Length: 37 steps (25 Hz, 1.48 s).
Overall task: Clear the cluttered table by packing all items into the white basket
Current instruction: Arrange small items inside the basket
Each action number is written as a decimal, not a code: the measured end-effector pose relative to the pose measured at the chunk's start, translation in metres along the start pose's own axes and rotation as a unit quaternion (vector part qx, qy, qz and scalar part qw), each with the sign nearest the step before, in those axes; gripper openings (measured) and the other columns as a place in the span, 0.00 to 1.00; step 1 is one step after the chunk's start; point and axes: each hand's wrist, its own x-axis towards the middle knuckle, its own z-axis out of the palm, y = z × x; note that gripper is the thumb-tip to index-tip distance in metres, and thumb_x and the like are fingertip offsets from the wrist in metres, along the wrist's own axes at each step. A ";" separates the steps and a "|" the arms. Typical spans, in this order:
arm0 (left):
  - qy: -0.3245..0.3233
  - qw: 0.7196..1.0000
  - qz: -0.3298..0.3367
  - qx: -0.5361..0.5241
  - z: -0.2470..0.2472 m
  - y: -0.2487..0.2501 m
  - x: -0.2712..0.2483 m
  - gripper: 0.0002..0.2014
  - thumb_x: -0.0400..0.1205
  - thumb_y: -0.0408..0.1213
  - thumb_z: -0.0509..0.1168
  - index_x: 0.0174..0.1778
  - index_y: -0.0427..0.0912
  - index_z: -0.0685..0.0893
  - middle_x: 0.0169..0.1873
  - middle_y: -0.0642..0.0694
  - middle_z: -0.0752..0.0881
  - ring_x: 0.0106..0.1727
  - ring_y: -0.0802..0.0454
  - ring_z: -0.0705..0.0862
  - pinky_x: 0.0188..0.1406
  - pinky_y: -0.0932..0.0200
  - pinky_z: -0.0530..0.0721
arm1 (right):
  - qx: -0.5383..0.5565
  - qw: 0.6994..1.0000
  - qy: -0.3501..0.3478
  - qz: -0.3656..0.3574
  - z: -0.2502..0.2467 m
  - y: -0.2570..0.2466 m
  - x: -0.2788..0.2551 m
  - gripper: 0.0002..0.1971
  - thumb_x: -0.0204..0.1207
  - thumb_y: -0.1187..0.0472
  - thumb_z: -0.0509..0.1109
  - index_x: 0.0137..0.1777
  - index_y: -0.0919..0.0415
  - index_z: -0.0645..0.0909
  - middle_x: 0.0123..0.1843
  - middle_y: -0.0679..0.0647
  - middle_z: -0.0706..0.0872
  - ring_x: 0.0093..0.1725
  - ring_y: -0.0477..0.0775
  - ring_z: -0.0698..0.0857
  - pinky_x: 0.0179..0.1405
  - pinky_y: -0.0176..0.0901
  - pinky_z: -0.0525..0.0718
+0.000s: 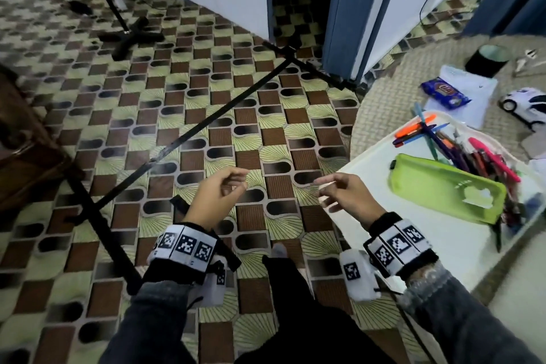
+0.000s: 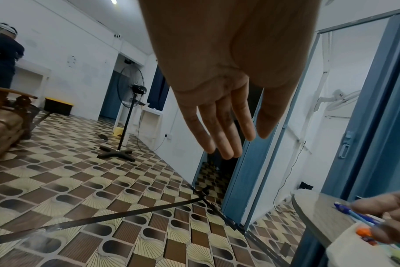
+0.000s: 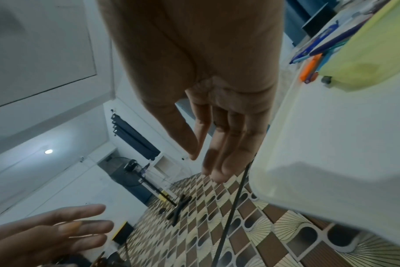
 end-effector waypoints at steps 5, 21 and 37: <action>-0.034 0.999 0.038 0.019 -0.008 -0.007 0.088 0.11 0.81 0.31 0.67 0.54 0.51 0.82 0.47 0.57 0.85 0.47 0.73 0.81 0.44 0.76 0.79 | 0.067 0.997 0.048 0.013 -0.009 -0.007 0.070 0.09 0.80 0.73 0.64 0.54 0.65 0.83 0.37 0.55 0.86 0.26 0.46 0.81 0.25 0.35 0.78; -0.246 0.964 0.092 0.030 0.017 0.049 0.389 0.09 0.82 0.33 0.65 0.55 0.49 0.83 0.48 0.55 0.86 0.49 0.69 0.81 0.44 0.77 0.77 | 0.161 0.956 0.234 0.077 -0.048 -0.077 0.246 0.09 0.79 0.74 0.64 0.50 0.62 0.83 0.37 0.55 0.85 0.24 0.38 0.82 0.25 0.31 0.80; -0.510 0.813 0.277 0.056 0.188 0.171 0.521 0.10 0.83 0.34 0.65 0.58 0.45 0.84 0.49 0.51 0.86 0.53 0.59 0.83 0.51 0.68 0.81 | 0.301 0.798 0.508 0.122 -0.137 -0.075 0.244 0.10 0.80 0.74 0.61 0.54 0.65 0.83 0.39 0.59 0.86 0.26 0.47 0.82 0.24 0.32 0.77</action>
